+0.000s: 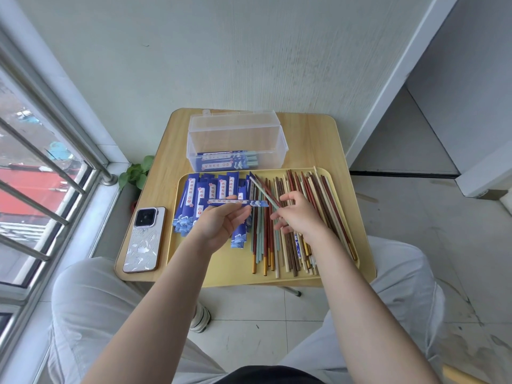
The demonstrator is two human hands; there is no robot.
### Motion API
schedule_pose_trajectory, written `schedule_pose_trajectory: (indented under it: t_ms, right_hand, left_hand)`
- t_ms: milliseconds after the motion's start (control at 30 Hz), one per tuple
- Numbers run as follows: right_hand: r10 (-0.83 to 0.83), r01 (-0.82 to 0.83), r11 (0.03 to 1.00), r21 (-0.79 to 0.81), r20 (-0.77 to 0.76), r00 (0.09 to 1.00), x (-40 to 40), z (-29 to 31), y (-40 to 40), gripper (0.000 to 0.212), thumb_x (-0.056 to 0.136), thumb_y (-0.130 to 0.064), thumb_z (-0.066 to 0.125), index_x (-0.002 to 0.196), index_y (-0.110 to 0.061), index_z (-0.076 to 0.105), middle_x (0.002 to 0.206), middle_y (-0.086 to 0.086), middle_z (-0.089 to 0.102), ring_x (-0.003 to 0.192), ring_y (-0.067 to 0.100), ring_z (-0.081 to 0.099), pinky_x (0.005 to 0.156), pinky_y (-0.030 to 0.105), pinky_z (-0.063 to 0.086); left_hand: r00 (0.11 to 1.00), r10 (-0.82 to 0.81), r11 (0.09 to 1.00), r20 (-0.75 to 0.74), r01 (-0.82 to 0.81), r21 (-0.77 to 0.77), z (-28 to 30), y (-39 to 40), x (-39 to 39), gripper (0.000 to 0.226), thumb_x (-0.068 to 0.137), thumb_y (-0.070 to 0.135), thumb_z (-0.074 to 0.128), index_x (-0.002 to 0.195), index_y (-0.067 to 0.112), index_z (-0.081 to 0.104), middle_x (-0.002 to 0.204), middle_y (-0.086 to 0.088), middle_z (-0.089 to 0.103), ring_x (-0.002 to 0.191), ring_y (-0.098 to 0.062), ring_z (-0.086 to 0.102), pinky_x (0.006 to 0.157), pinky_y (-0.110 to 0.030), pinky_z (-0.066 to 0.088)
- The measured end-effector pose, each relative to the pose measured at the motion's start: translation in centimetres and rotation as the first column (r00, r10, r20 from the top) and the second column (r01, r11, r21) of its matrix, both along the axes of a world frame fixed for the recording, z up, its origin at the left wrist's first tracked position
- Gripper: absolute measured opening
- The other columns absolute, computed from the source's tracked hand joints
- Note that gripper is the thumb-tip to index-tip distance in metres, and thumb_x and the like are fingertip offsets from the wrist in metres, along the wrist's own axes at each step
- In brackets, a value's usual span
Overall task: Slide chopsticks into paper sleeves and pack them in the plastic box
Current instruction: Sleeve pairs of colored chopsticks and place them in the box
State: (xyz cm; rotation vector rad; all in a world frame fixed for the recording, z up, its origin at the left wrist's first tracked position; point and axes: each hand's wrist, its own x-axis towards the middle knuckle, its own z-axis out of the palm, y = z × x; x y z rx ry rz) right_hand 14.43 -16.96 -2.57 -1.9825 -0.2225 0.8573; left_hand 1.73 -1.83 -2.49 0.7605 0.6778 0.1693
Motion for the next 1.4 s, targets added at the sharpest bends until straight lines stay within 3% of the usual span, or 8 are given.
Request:
schedule_pose_trajectory:
  t_ms: [500,667,800,933,1033,1133,1300,1400]
  right_hand:
    - [0.252,-0.180,0.945,-0.272,0.256,0.933,-0.7,-0.3,0.4,0.011,0.099,-0.011,0.053,0.107,-0.019,0.049,0.079,0.008,0.068,0.042,0.010,0.062,0.042,0.023,0.048]
    - [0.272,-0.131,0.923,-0.362,0.373,0.887,-0.9,-0.4,0.7,0.011,0.093,-0.009,0.057,0.096,-0.015,0.048,0.081,0.006,0.065,0.051,0.017,0.063,0.053,0.034,0.053]
    - [0.346,-0.154,0.886,-0.437,0.405,0.846,-1.1,-0.3,1.0,0.019,0.094,-0.003,0.056,0.105,-0.013,0.044,0.086,0.007,0.059,0.062,0.019,0.052,0.048,0.029,0.036]
    - [0.328,-0.113,0.886,-0.450,0.434,0.839,-1.1,-0.5,1.3,0.028,0.098,-0.012,0.054,0.124,-0.004,0.045,0.100,0.013,0.065,0.069,0.024,0.062,0.046,0.027,0.038]
    - [0.294,-0.100,0.905,-0.414,0.434,0.852,-1.0,-0.5,1.3,0.020,0.102,-0.022,0.051,0.113,-0.006,0.049,0.097,0.011,0.066,0.068,0.024,0.067,0.047,0.028,0.044]
    - [0.300,-0.049,0.894,-0.446,0.512,0.805,-0.6,-0.6,1.2,0.023,0.104,-0.030,0.047,0.100,-0.008,0.054,0.090,0.007,0.062,0.069,0.021,0.054,0.046,0.028,0.030]
    - [0.087,0.032,0.979,-0.202,0.555,0.827,-0.3,-0.4,0.9,0.021,0.106,-0.027,0.045,0.096,-0.016,0.060,0.077,-0.005,0.057,0.055,0.009,0.046,0.048,0.024,0.032]
    - [-0.141,0.099,0.986,0.132,0.370,0.918,-0.5,0.4,0.9,0.009,0.102,-0.015,0.051,0.107,-0.017,0.058,0.082,0.003,0.064,0.054,0.011,0.053,0.050,0.027,0.042]
  left_hand:
    - [1.000,-0.024,1.000,-0.015,0.023,-0.009,-0.2,0.2,0.1,0.011,0.097,-0.006,0.052,0.105,-0.003,0.059,0.094,-0.018,0.072,0.086,-0.023,0.074,0.079,-0.028,0.062]
    - [0.999,0.013,1.000,-0.040,-0.013,0.001,-0.5,0.0,0.1,0.018,0.100,0.001,0.047,0.113,-0.007,0.057,0.113,-0.027,0.070,0.102,-0.030,0.072,0.091,-0.035,0.058]
    - [0.998,0.046,0.999,-0.035,-0.047,-0.021,-0.4,-0.3,0.3,0.019,0.102,0.006,0.047,0.116,-0.005,0.054,0.118,-0.025,0.067,0.108,-0.033,0.070,0.092,-0.037,0.057]
    - [0.998,0.050,0.998,-0.039,-0.051,-0.023,-0.4,-0.3,0.4,0.019,0.102,0.008,0.048,0.114,-0.004,0.055,0.120,-0.025,0.067,0.107,-0.033,0.071,0.089,-0.034,0.059]
    - [0.997,0.058,0.998,-0.052,-0.060,-0.036,-0.6,-0.2,0.5,0.022,0.101,0.009,0.048,0.118,-0.004,0.053,0.122,-0.026,0.066,0.106,-0.033,0.071,0.088,-0.035,0.060]
    - [0.996,0.072,0.995,-0.055,-0.076,-0.065,-0.6,-0.2,0.6,0.027,0.101,0.009,0.048,0.122,-0.007,0.052,0.123,-0.028,0.065,0.108,-0.034,0.070,0.089,-0.036,0.059]
    - [0.991,0.130,0.987,-0.019,-0.131,-0.095,-0.7,-0.1,0.5,0.027,0.102,0.011,0.045,0.122,-0.006,0.053,0.125,-0.027,0.064,0.109,-0.033,0.068,0.090,-0.036,0.059]
    - [0.985,0.174,0.983,-0.022,-0.175,-0.061,-1.1,0.1,0.7,0.026,0.103,0.014,0.046,0.122,-0.004,0.052,0.126,-0.024,0.063,0.104,-0.029,0.070,0.089,-0.033,0.059]
